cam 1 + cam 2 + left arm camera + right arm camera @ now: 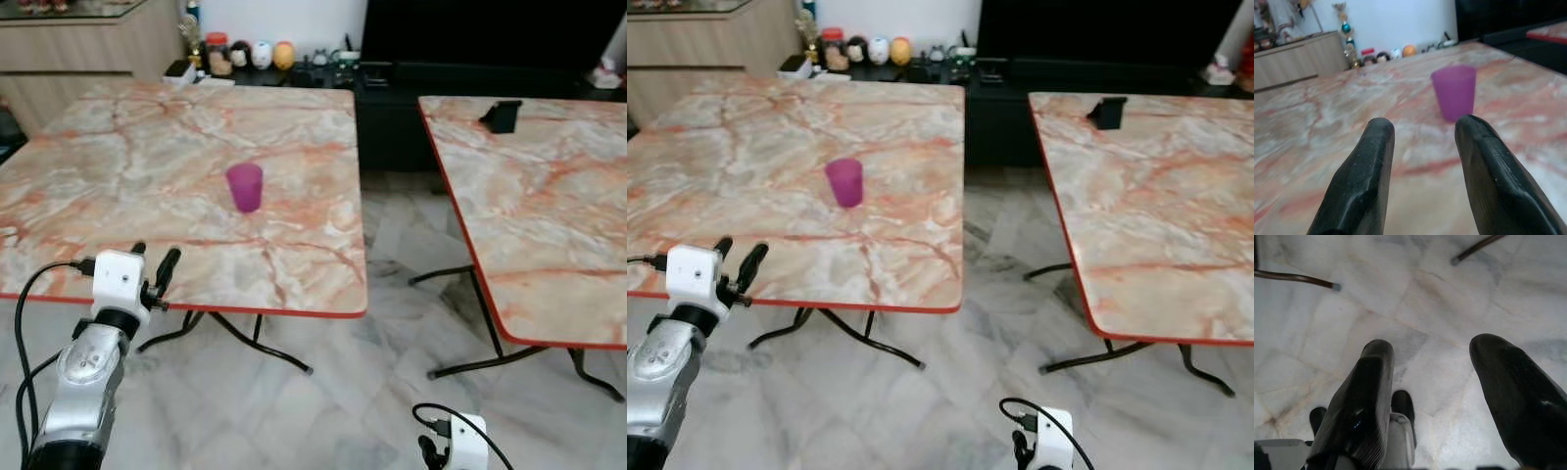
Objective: Setting the table
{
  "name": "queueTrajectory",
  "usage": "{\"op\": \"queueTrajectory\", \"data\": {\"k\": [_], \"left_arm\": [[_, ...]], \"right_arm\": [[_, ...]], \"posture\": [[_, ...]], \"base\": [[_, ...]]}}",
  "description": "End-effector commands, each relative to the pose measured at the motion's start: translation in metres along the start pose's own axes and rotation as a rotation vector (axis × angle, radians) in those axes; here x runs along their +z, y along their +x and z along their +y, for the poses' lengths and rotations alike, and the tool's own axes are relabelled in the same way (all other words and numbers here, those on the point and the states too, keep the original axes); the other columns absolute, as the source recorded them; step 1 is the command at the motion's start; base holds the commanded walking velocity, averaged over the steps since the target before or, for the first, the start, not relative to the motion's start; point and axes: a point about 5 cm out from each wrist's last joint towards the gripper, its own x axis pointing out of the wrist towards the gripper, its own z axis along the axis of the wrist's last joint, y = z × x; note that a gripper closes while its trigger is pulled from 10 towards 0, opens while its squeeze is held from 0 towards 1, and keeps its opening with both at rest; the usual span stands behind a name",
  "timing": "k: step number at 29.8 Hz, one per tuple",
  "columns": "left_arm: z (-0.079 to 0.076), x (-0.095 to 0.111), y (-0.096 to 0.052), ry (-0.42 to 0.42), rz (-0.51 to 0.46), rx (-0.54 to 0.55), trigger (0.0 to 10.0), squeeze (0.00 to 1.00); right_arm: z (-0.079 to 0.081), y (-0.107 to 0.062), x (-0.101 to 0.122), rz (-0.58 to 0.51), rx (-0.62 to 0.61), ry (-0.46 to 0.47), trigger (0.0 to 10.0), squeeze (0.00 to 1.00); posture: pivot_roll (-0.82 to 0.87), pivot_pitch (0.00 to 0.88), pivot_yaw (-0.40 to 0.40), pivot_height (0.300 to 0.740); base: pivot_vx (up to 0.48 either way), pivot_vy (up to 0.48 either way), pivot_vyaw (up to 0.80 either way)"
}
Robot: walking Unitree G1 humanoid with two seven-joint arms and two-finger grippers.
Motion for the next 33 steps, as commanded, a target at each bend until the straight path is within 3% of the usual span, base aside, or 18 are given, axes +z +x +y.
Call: {"op": "queueTrajectory", "data": {"k": [1,15,33], "left_arm": [[0.004,-0.005,0.0,-0.02,0.022,0.027,10.0,0.0],[-0.004,-0.005,0.003,-0.055,0.018,-0.007,10.0,0.0],[-0.01,-0.004,0.005,-0.072,0.011,-0.025,10.0,0.0]], "right_arm": [[0.001,0.0,0.0,-0.005,-0.006,0.009,10.0,0.0],[0.006,0.0,-0.002,0.012,0.016,0.003,10.0,0.0],[0.005,0.0,-0.002,0.007,0.011,-0.01,10.0,0.0]], "posture": [[0.04,0.0,-0.021,0.74],[0.05,0.0,-0.017,0.74],[0.04,0.0,-0.017,0.74]], "base": [[0.0,0.0,0.0],[0.0,0.0,-0.11],[0.26,0.0,-0.08]]}}
